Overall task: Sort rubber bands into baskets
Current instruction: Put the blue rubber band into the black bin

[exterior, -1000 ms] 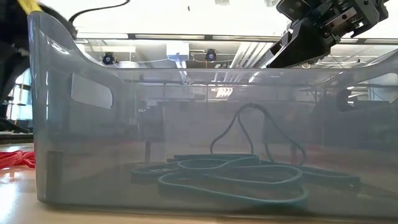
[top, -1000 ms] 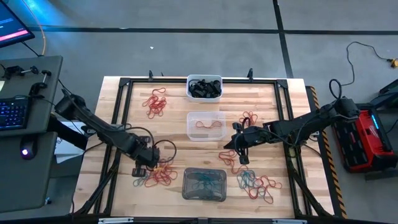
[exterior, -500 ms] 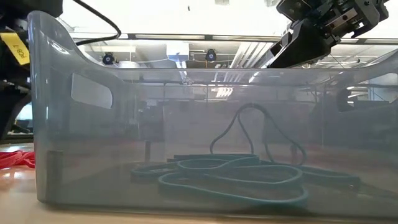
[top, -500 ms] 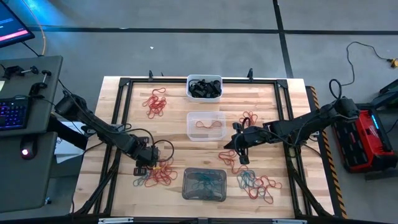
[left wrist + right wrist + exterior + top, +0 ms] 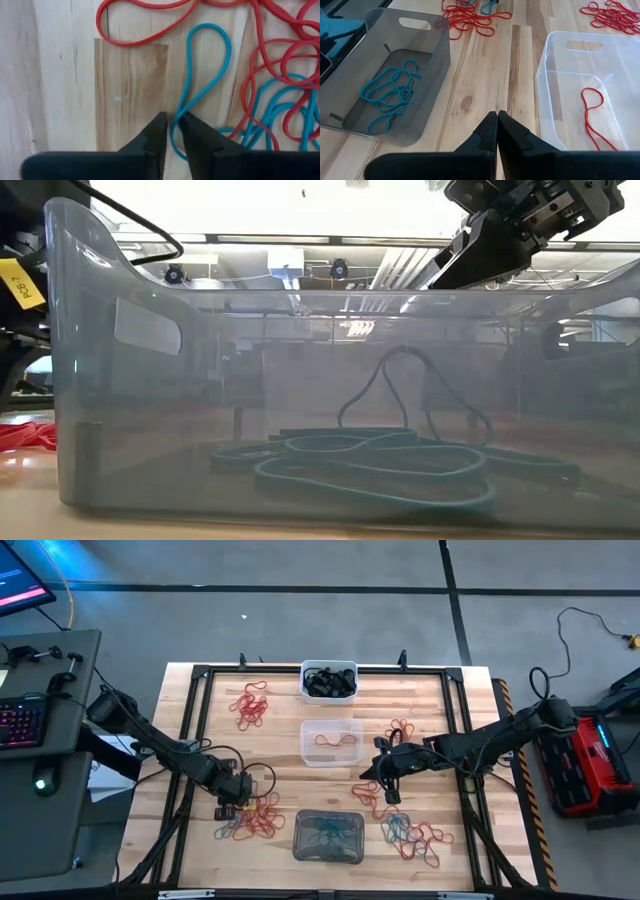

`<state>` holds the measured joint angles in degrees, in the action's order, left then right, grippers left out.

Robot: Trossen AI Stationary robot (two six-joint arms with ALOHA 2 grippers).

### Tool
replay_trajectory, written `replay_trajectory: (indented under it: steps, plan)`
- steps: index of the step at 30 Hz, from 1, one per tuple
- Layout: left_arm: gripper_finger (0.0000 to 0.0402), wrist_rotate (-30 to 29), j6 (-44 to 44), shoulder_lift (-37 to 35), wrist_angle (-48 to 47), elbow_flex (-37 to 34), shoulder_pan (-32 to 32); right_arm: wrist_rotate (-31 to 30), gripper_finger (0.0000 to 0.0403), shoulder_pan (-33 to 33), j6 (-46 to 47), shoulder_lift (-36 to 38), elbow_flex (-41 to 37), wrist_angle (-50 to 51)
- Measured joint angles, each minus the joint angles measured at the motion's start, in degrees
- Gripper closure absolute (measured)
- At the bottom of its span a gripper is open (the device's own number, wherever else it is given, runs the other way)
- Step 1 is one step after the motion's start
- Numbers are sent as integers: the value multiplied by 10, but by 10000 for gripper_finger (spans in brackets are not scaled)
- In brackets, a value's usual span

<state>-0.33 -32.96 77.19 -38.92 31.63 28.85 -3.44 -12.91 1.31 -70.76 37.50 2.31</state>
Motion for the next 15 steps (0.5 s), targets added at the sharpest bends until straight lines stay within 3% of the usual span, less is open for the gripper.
replay_trajectory:
  steps: [5,15]
  plan:
    - [396,3,-2,1,11,-1,-3,0,403,0,2,0,0,0]
    - [401,-14,0,5,2,79,-2,0,403,0,17,0,0,-8]
